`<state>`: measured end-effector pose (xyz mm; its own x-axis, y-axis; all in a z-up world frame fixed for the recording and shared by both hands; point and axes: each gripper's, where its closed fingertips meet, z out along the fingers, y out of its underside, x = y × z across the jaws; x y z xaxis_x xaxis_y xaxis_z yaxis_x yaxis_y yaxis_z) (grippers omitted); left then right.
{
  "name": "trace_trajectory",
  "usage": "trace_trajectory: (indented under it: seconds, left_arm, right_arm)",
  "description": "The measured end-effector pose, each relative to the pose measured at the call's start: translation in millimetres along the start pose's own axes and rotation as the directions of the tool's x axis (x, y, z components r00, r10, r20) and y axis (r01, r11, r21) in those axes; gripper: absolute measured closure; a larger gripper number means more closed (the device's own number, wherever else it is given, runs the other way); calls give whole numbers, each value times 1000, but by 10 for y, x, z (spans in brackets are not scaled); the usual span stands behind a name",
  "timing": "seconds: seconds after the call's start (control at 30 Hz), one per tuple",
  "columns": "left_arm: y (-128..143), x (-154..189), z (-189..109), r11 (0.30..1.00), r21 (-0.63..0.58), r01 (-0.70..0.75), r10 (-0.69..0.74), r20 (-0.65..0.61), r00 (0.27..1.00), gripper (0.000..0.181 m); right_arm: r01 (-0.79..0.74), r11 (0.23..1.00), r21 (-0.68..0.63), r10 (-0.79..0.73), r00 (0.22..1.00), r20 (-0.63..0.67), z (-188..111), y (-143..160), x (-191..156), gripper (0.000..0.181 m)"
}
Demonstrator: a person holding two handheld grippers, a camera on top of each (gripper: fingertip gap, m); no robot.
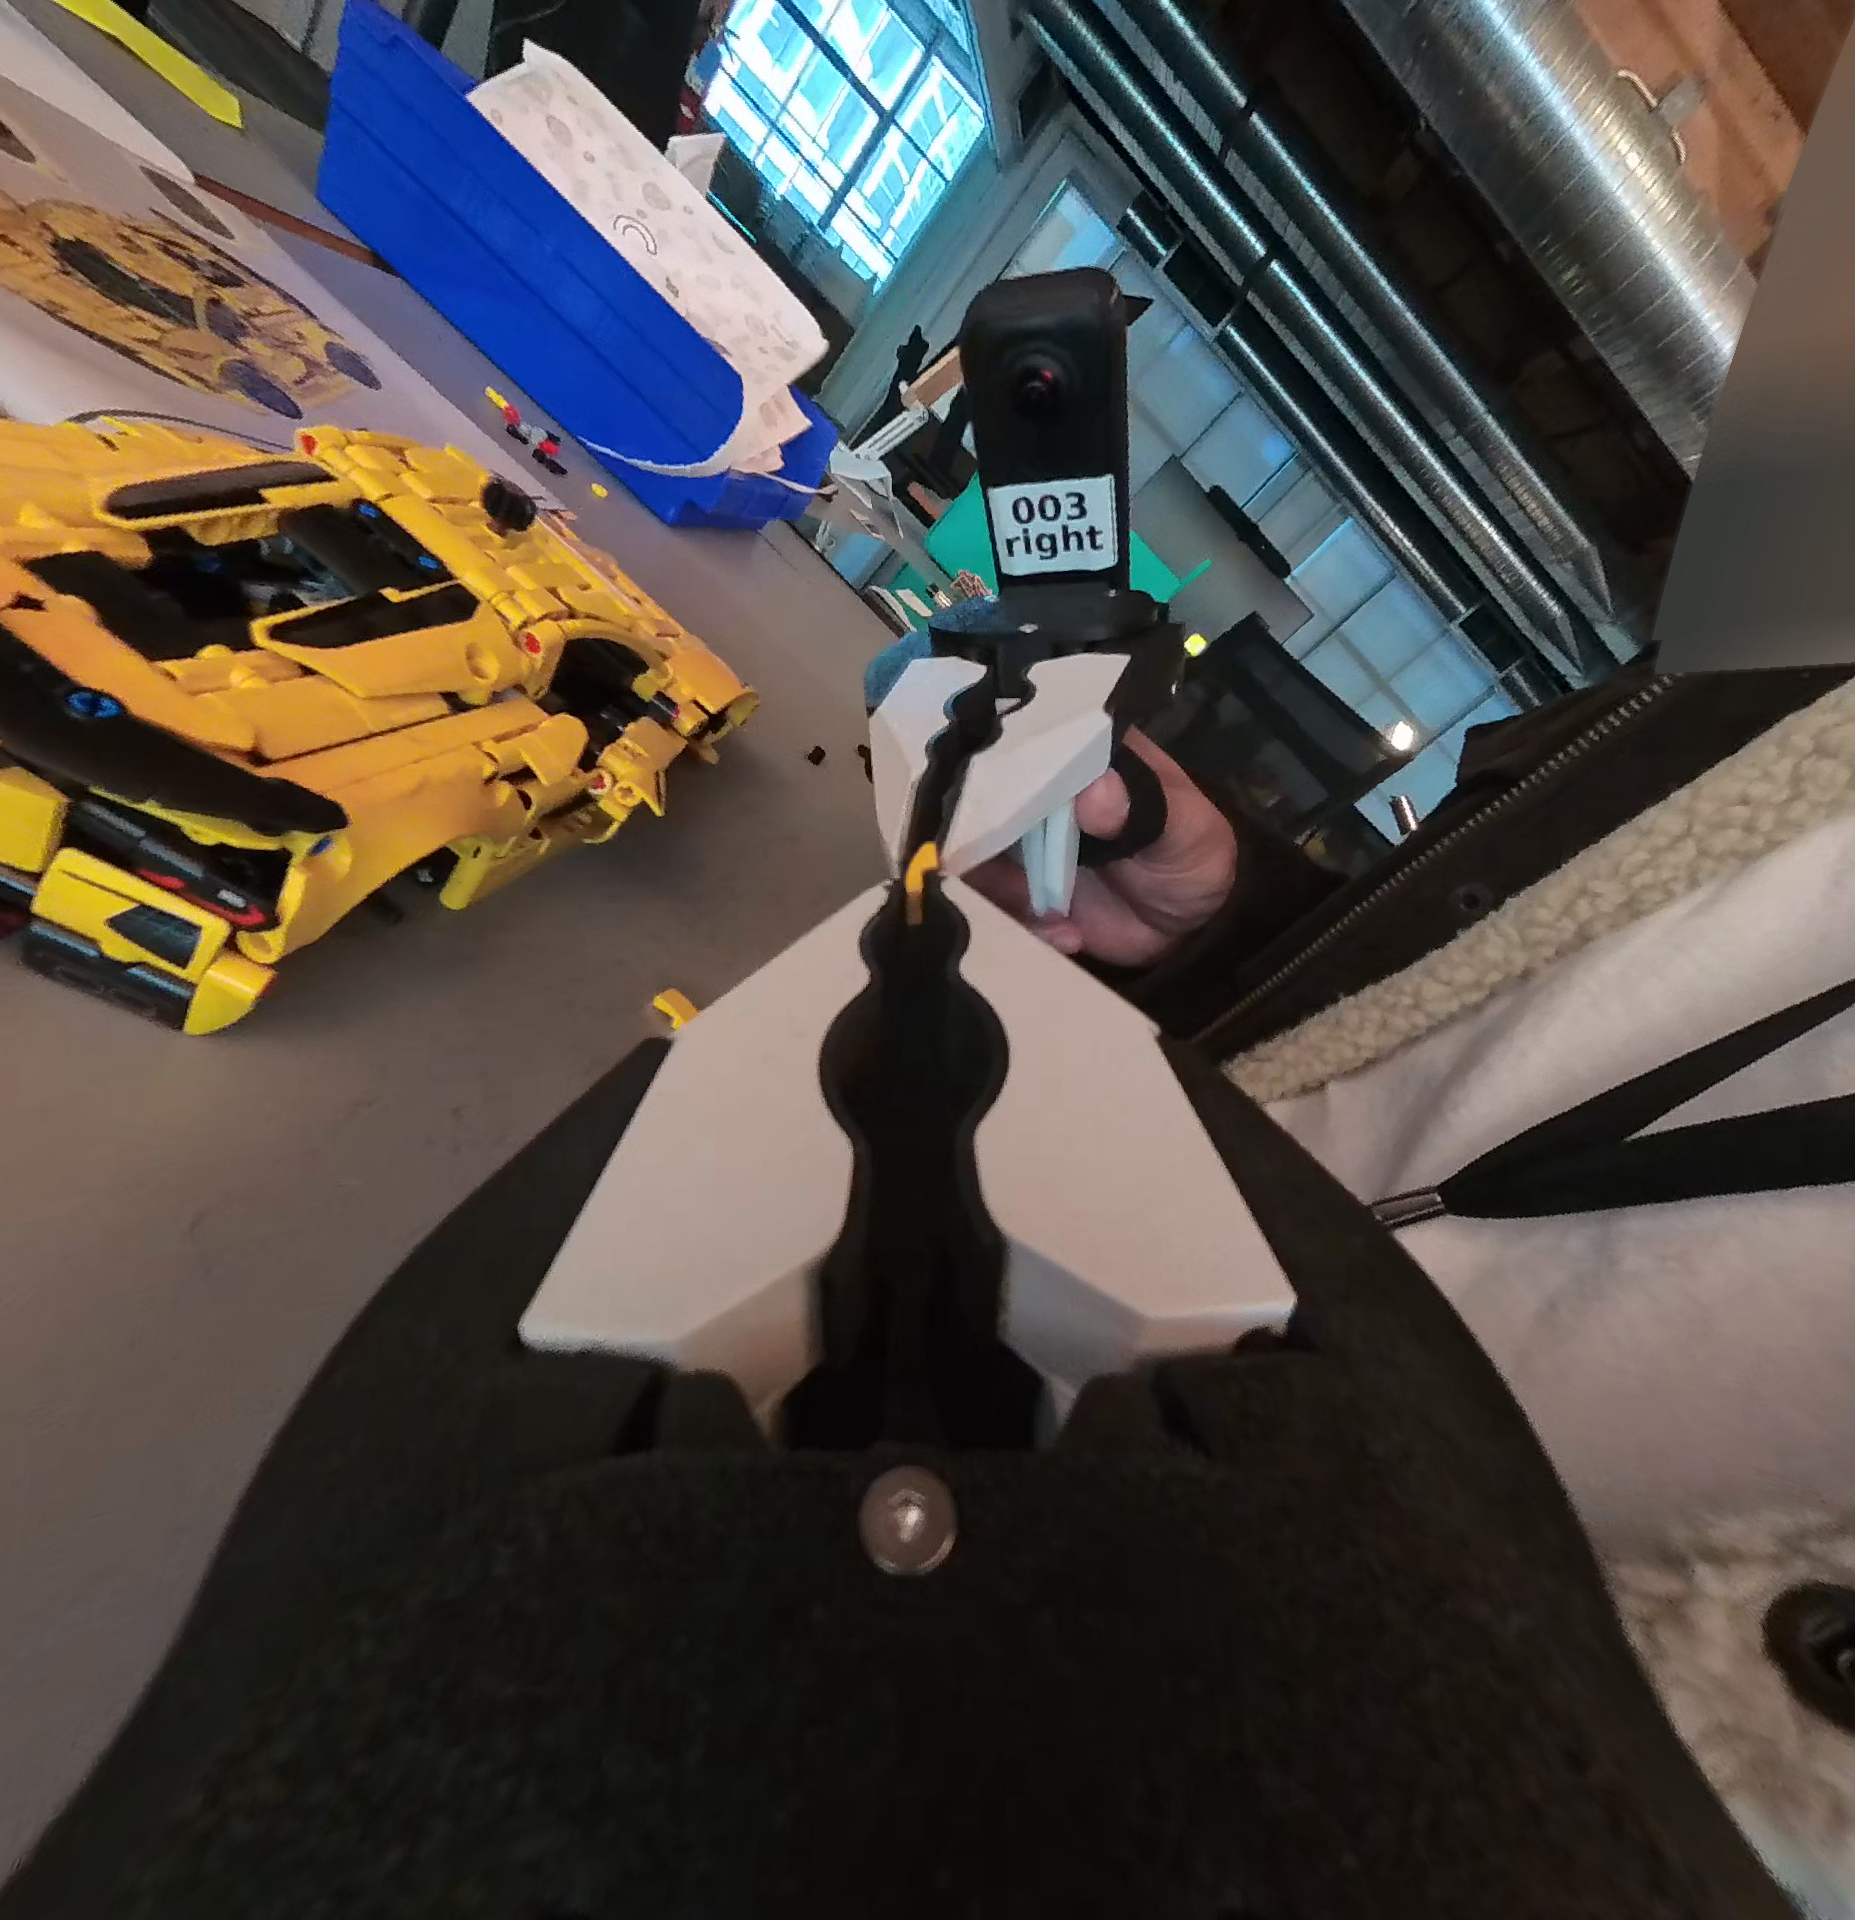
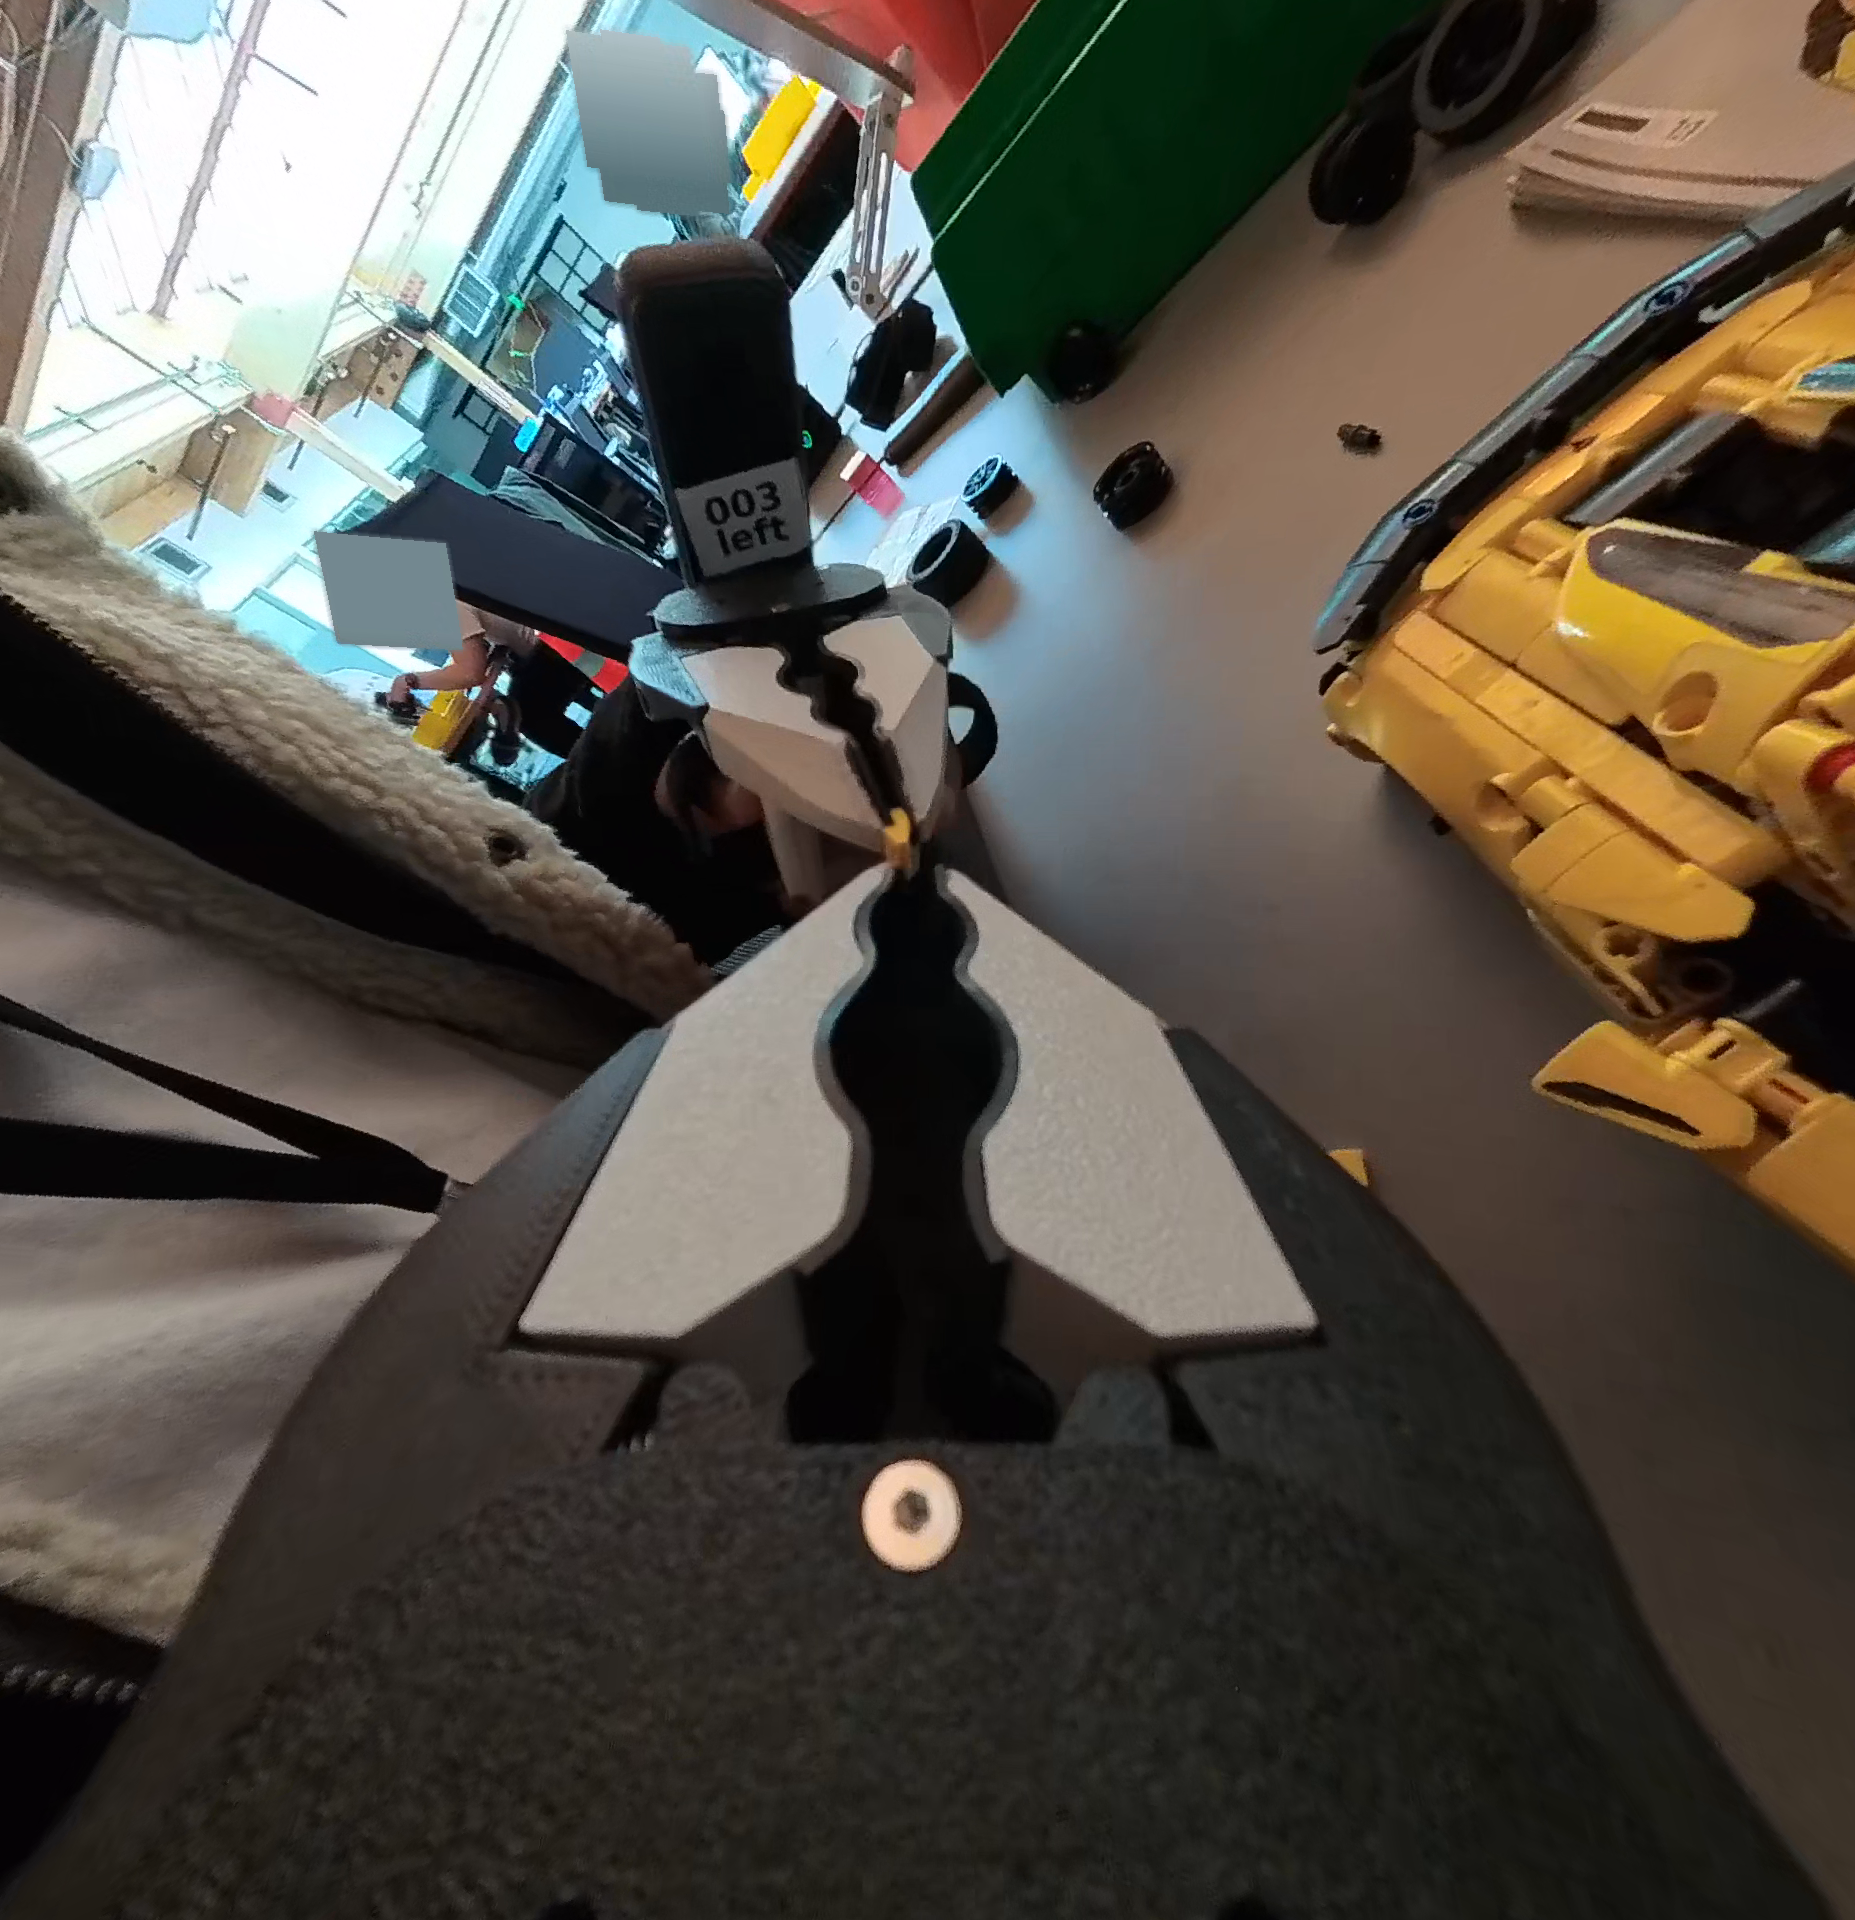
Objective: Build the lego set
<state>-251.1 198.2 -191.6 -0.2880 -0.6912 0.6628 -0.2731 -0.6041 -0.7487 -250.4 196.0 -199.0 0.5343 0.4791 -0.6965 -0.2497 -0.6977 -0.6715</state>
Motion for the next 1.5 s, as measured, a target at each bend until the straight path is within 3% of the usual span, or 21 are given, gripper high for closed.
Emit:
trace_trajectory:
  seconds: [0.13,0.2,0.3,0.4,0.6,1.5]
  left_arm:
    - [25,-224,-58,999,-45,-18,24,143,989,179]
    - [141,-347,-82,988,-147,-37,69,220,973,179]
    - [386,-465,-71,954,-288,89,-11,262,965,179]
    - [456,-648,-73,926,-309,215,-100,351,931,179]
    - [575,-742,-54,888,-372,270,-107,403,909,178]
    - [514,-823,-99,896,-309,319,-169,426,889,178]
  right_arm:
    - [72,997,-21,-73,996,-49,-97,9,90,172]
    - [198,971,-136,-214,970,-115,-167,157,227,166]
    - [311,910,-273,-359,921,-149,-202,404,424,156]
    - [397,853,-338,-469,868,-164,-127,559,559,154]
    - [549,725,-416,-661,724,-196,49,544,682,155]
    - [437,756,-488,-587,782,-210,297,494,872,155]
